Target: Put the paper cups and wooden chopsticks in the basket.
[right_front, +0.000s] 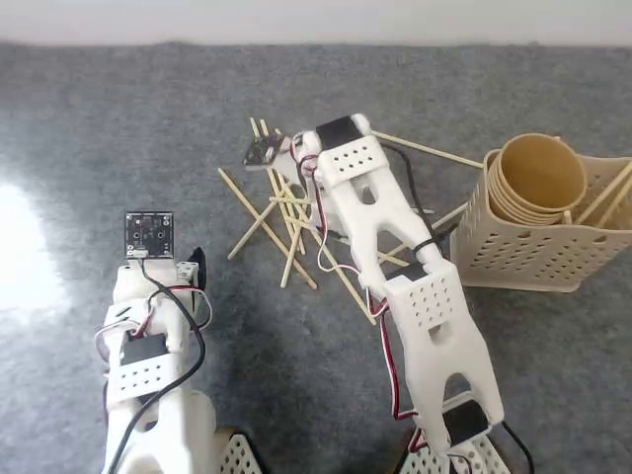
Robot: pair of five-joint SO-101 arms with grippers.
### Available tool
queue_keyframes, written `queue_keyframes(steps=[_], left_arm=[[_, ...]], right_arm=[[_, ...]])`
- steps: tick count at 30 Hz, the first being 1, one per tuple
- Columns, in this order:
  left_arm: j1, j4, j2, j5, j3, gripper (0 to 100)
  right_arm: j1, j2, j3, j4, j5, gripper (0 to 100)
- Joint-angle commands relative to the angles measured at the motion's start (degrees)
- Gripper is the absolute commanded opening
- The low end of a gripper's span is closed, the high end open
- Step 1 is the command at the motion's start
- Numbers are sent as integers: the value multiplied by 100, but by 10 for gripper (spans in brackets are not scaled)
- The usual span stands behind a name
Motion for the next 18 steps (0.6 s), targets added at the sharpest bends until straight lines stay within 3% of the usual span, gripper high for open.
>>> queue_keyframes(steps=[1, 13, 18], left_arm=[[70, -132, -97, -53, -48, 214], [70, -132, -97, -53, -48, 214], [70, -132, -97, -53, -48, 214]], right_arm=[[-4, -57, -712, 171, 105, 252], [356, 505, -747, -1015, 97, 252], [462, 620, -747, -998, 97, 252]])
